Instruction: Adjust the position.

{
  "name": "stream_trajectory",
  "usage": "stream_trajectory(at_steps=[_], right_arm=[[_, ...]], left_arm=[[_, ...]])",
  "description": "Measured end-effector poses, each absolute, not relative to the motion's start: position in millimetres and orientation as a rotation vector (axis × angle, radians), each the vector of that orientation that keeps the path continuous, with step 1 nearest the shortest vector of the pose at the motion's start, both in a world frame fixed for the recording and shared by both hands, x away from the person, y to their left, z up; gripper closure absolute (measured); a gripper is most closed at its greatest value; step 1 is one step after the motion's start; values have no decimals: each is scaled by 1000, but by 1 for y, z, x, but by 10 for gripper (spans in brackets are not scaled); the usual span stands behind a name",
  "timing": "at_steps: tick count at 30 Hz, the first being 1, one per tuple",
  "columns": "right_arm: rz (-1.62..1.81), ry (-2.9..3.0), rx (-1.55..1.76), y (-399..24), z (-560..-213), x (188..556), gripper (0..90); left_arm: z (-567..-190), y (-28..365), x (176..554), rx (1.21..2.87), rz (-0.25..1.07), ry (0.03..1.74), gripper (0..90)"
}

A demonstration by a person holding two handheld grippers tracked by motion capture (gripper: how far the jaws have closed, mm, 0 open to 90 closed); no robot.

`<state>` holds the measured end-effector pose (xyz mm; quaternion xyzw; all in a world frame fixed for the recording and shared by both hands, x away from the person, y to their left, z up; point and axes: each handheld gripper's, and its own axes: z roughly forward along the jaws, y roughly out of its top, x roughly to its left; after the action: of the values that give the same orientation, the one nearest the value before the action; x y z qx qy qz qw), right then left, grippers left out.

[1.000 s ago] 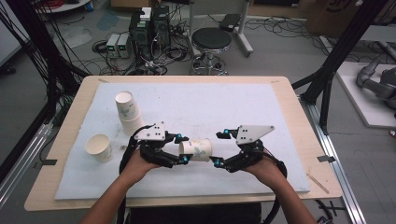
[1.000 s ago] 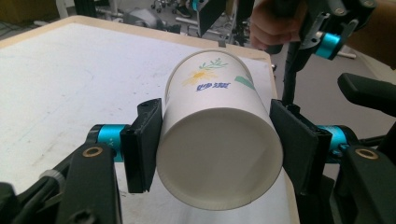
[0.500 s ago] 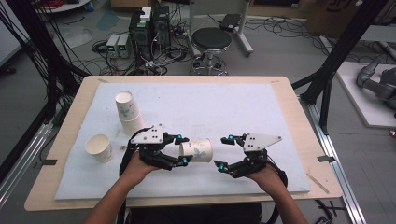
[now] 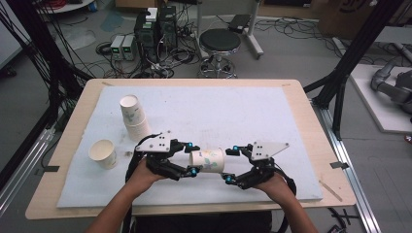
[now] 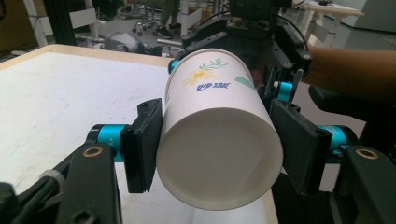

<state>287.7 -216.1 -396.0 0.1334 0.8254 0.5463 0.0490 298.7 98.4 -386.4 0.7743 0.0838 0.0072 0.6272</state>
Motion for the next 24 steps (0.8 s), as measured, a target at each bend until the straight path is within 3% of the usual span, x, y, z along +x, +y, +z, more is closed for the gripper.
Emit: stream_trajectory(at_steps=[15,24], right_arm=[[1784,2536,357,-209,-398,293,213],[1867,2497,311,-210,-399,293,283]], left_arm=[[-388,98,298,1746,-37,150,371],[-390,102,300,1703,-65,149,371]])
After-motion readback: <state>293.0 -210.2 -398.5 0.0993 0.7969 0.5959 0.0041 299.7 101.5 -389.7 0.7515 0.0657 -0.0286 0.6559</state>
